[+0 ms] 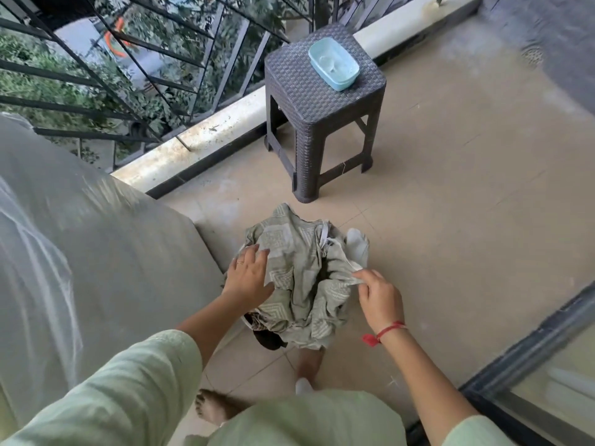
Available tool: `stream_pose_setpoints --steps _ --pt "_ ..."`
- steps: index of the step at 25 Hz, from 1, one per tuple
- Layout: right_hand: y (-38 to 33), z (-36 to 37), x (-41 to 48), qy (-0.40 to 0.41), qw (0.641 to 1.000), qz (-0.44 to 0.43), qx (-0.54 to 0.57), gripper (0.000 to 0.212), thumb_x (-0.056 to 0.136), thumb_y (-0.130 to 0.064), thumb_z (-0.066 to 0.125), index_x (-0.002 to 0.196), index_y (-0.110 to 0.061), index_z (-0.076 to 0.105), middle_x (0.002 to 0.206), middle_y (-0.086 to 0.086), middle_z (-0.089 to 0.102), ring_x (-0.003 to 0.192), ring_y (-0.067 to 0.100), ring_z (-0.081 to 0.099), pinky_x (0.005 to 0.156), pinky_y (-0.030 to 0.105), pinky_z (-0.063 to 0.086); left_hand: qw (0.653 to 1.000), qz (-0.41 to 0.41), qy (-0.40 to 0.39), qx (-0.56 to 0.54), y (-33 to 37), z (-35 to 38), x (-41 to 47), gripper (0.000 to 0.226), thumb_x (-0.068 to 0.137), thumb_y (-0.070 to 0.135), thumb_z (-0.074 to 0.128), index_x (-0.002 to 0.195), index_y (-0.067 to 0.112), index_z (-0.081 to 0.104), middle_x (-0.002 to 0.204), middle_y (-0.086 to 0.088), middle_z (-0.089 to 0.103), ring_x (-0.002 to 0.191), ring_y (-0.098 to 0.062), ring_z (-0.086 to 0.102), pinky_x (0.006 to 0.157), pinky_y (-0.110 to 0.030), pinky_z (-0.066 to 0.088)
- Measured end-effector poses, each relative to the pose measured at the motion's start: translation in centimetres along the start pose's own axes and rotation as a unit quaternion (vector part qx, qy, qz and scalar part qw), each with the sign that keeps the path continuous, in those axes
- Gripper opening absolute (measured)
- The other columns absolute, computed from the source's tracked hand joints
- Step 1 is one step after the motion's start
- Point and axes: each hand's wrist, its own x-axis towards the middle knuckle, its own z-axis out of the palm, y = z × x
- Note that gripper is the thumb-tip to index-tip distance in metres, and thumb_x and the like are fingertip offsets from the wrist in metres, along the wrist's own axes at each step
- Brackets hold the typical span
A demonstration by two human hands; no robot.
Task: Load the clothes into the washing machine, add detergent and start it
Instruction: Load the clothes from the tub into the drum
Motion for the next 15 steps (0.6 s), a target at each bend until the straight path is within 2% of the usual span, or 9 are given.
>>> stream_pose_setpoints --steps 2,4,6,8,10,12,14,15 --pt "-0.2 0.3 0.2 0.013 0.999 0.038 -0.029 0.026 0.085 -0.003 0.054 0.106 -0.013 0.066 0.113 0.013 0.063 0.091 0.037 0.062 0.071 0.039 0.048 1.0 -0.005 -0.014 0.001 -0.4 0.5 -0.1 0.072 0.085 0.042 0.058 0.143 0.019 0.022 0.154 -0.009 0.015 0.141 -0.03 0.02 0.114 -0.047 0.022" --pt "-0.6 0.7 0.7 0.041 0.993 0.085 -0.069 0.036 0.083 -0.004 0.056 0.117 -0.015 0.059 0.136 0.015 0.045 0.11 0.039 0.054 0.087 0.044 0.047 1.0 -0.007 -0.024 0.007 -1.4 1.0 -0.2 0.073 0.083 0.042 0.059 0.142 0.019 0.023 0.154 -0.009 0.014 0.142 -0.03 0.017 0.114 -0.049 0.021" --pt "-1.1 1.5 0.8 0.053 0.994 0.07 -0.066 0.047 0.078 0.0 0.057 0.123 -0.013 0.055 0.144 0.018 0.035 0.114 0.042 0.05 0.092 0.047 0.047 0.999 -0.018 -0.03 0.012 -2.7 1.6 -0.4 0.076 0.083 0.039 0.06 0.144 0.018 0.019 0.155 -0.008 0.011 0.144 -0.029 0.01 0.115 -0.05 0.017" --pt "-1.8 3.6 0.8 0.019 0.998 0.02 -0.062 0.047 0.08 -0.002 0.058 0.126 -0.012 0.054 0.146 0.017 0.032 0.113 0.04 0.052 0.09 0.047 0.049 0.999 -0.042 -0.033 0.008 -4.2 2.5 -0.5 0.081 0.084 0.035 0.058 0.148 0.018 0.011 0.157 -0.008 0.007 0.145 -0.028 0.004 0.115 -0.051 0.012" --pt "-2.6 7.1 1.0 -0.055 0.998 -0.012 -0.041 0.051 0.085 -0.014 0.058 0.135 -0.015 0.045 0.152 0.013 0.022 0.126 0.035 0.045 0.098 0.046 0.045 0.998 -0.061 -0.021 0.006 -5.9 3.7 -0.1 0.082 0.085 0.034 0.055 0.149 0.019 0.007 0.158 -0.007 0.005 0.146 -0.027 0.002 0.115 -0.049 0.011" --pt "-3.3 10.8 3.1 -0.115 0.993 -0.019 -0.027 0.071 0.087 -0.036 0.059 0.146 -0.017 0.026 0.157 0.01 0.006 0.141 0.031 0.024 0.109 0.049 0.035 0.997 -0.074 -0.006 0.0 -7.3 4.9 1.2 0.079 0.086 0.037 0.053 0.149 0.02 0.008 0.158 -0.007 0.005 0.146 -0.027 0.003 0.115 -0.048 0.013" --pt "-3.7 14.8 7.1 -0.134 0.989 0.016 -0.057 0.094 0.081 -0.061 0.055 0.15 -0.022 0.006 0.159 0.009 -0.005 0.146 0.029 0.007 0.116 0.05 0.02 0.997 -0.077 0.005 -0.01 -8.2 6.4 2.9 0.077 0.087 0.042 0.05 0.149 0.02 0.008 0.159 -0.006 0.004 0.146 -0.027 0.002 0.116 -0.049 0.012" --pt "-3.9 16.6 9.5 -0.13 0.989 0.046 -0.057 0.101 0.076 -0.068 0.054 0.15 -0.023 0.001 0.159 0.01 -0.005 0.146 0.029 0.005 0.117 0.05 0.015 0.997 -0.075 0.013 -0.014 -8.6 7.2 3.8 0.076 0.088 0.043 0.049 0.149 0.02 0.009 0.159 -0.006 0.004 0.147 -0.027 0.001 0.116 -0.049 0.012"
